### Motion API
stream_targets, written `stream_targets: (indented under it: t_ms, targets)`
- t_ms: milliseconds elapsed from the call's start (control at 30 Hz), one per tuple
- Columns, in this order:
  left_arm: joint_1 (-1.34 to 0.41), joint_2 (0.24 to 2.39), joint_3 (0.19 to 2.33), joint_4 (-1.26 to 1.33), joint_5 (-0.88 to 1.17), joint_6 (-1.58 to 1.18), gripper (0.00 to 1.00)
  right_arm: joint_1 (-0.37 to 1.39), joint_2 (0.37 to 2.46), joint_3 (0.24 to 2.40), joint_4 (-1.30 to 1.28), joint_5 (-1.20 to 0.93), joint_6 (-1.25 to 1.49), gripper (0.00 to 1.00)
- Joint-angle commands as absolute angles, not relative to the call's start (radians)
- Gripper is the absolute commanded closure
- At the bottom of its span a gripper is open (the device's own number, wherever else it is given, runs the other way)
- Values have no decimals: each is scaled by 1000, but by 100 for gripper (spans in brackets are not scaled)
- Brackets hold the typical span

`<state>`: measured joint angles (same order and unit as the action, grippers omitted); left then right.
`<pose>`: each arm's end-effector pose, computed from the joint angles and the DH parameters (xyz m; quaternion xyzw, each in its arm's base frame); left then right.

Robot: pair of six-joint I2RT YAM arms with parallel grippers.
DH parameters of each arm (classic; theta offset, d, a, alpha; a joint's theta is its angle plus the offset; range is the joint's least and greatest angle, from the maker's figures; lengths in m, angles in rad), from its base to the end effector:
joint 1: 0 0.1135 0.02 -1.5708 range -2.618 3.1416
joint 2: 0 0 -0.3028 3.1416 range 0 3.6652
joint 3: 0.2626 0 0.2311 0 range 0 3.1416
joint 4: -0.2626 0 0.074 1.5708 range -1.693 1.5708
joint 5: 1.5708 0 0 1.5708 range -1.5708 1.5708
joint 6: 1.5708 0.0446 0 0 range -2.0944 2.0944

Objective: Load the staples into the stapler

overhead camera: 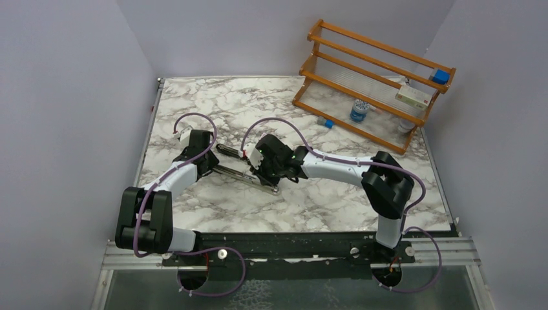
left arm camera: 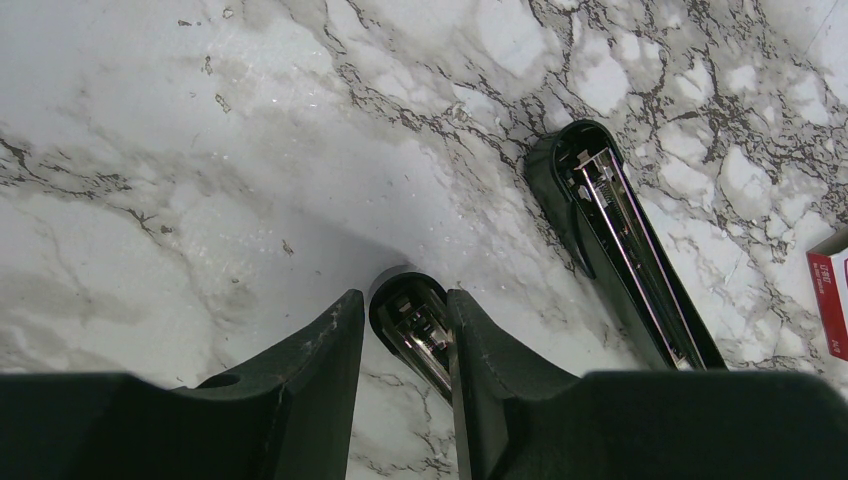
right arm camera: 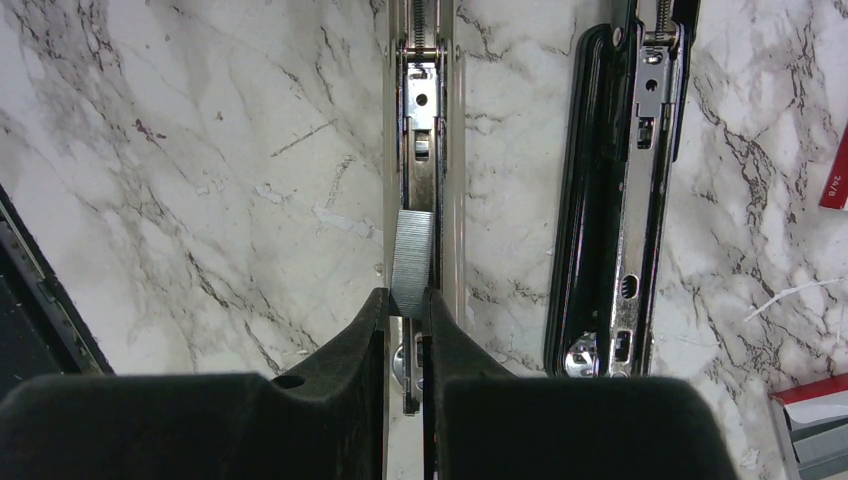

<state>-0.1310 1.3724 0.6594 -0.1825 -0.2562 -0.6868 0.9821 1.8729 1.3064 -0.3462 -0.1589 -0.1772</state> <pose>0.2410 -0.0204 0.2183 -0.2974 0.8883 -0.0200 0.3494 0.2178 0.3389 0.2400 -0.5382 0.7752 0.1953 0.2670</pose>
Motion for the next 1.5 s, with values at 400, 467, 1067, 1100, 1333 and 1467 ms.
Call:
stream_targets:
  t_ms: [400,467,1067,1100,1333,1467]
  targets:
    - [-123,1356,643,-224,-272,-666,61,982,1889,1325,-354,-176,-177,99]
    - [-123,1356,643,-224,-272,-666,62,982,1887,1325,-352,-175,-174,99]
    - [-124,1356,646,-224,-272,-667,61,981,1878,1321,-335,-95,-156,99]
    - [-123,1357,647,-225,-272,-667,62,983,1882,1324,-341,-95,-158,99]
    - [-123,1358,646,-225,-273,-667,62,983,1892,1331,-354,-115,-165,99]
    - [-123,1357,646,-225,-273,-667,62,981,1892,1330,-354,-140,-173,99]
